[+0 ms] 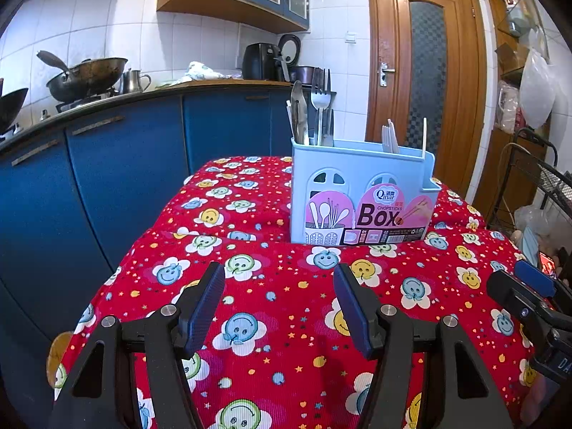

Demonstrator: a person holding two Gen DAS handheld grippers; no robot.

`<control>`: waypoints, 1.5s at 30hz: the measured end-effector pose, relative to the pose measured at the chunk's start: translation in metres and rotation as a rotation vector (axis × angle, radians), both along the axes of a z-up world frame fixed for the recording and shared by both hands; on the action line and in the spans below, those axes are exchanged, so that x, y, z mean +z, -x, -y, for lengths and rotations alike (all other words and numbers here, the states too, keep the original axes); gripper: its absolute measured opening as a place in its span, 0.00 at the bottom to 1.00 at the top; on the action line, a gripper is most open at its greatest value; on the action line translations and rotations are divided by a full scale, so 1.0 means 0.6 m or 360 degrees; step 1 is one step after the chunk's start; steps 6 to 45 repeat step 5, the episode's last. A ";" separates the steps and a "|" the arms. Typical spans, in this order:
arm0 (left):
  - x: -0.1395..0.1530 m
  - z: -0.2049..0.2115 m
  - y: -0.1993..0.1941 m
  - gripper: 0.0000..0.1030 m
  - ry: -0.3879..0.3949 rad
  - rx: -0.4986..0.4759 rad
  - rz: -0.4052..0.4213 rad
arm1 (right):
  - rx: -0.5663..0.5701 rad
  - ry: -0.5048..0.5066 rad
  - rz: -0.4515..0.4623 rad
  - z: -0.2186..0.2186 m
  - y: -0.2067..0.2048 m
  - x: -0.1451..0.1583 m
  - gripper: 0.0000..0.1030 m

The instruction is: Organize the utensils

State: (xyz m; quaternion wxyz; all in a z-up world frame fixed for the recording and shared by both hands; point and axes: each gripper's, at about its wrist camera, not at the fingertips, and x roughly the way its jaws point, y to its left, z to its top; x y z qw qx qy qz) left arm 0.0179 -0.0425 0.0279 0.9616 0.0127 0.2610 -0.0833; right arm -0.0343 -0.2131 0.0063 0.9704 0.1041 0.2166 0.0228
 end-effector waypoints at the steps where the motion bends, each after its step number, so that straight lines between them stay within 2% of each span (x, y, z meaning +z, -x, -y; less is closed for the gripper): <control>1: 0.000 0.000 0.000 0.63 -0.0001 0.0000 0.0000 | 0.0000 0.0000 0.0000 0.000 0.000 0.000 0.87; 45: 0.000 0.000 0.000 0.63 -0.0003 -0.0002 0.0000 | 0.0000 -0.0002 -0.0001 0.000 0.000 0.000 0.87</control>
